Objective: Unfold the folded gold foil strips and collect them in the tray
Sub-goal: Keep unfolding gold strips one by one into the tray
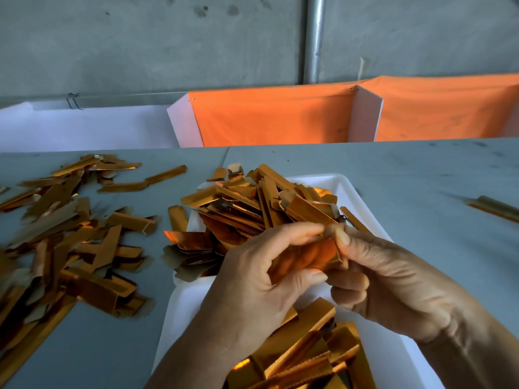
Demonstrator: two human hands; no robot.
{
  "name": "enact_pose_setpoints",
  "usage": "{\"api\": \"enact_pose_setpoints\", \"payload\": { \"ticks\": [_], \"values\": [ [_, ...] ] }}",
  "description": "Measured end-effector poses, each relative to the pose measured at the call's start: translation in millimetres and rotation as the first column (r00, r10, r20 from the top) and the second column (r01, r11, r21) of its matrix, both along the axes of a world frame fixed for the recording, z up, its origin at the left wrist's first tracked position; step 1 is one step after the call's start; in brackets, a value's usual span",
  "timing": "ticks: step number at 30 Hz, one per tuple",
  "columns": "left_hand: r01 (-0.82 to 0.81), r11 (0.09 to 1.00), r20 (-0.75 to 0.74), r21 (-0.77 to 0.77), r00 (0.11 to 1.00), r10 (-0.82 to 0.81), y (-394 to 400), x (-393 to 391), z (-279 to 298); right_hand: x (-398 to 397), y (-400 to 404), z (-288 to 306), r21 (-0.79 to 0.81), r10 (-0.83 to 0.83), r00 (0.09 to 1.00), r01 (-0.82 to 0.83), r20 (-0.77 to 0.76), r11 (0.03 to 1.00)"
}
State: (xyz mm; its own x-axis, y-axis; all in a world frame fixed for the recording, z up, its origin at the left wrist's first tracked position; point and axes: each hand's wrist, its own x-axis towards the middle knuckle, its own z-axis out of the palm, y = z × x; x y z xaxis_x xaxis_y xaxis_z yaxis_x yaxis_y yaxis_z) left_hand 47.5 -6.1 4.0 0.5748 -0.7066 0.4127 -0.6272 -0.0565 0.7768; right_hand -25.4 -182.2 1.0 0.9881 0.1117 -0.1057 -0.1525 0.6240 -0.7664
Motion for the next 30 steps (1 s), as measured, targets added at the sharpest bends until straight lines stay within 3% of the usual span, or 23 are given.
{"api": "enact_pose_setpoints", "payload": {
  "ticks": [6,9,12,15,17,19,22,24,26,30],
  "values": [
    [-0.054,0.998,0.051,0.029,0.997,0.053,-0.8,-0.8,4.6,-1.3,-1.3,3.8,-0.165,0.066,0.993,-0.082,-0.103,0.983],
    [-0.015,0.998,0.059,0.061,0.998,0.011,-1.6,-3.3,6.8,-3.0,0.6,3.2,-0.149,0.073,0.992,-0.088,-0.103,0.985],
    [0.065,0.993,0.031,0.098,0.997,-0.068,-2.0,-5.5,8.1,-1.4,2.6,4.6,-0.16,0.009,0.997,-0.021,-0.073,0.987],
    [0.047,0.998,-0.048,-0.049,0.998,-0.049,-3.2,-4.9,7.5,0.4,7.1,7.0,-0.303,-0.129,0.991,0.113,-0.035,0.946],
    [-0.052,0.978,-0.238,-0.2,0.971,0.003,-2.2,0.1,3.8,1.2,13.3,8.8,-0.563,-0.15,0.988,0.138,0.026,0.815],
    [-0.089,0.953,-0.398,-0.291,0.917,-0.036,-2.0,5.1,0.0,2.3,20.4,7.4,-0.793,-0.137,0.989,0.122,0.048,0.597],
    [-0.051,0.956,-0.404,-0.289,0.912,-0.073,-4.2,4.4,-2.6,4.7,31.6,2.7,-0.935,-0.101,0.992,0.1,0.069,0.339],
    [-0.05,0.967,-0.385,-0.249,0.921,-0.052,-4.1,3.8,-2.3,3.9,35.1,2.0,-0.954,-0.093,0.992,0.113,0.09,0.278],
    [-0.05,0.976,-0.362,-0.213,0.932,-0.031,-2.3,5.3,-2.7,1.7,33.6,5.3,-0.944,-0.12,0.985,0.154,0.124,0.292],
    [0.017,0.998,-0.248,-0.058,0.968,-0.031,1.0,3.9,1.3,-3.6,23.5,12.7,-0.727,-0.33,0.883,0.464,0.335,0.505]
  ]
}}
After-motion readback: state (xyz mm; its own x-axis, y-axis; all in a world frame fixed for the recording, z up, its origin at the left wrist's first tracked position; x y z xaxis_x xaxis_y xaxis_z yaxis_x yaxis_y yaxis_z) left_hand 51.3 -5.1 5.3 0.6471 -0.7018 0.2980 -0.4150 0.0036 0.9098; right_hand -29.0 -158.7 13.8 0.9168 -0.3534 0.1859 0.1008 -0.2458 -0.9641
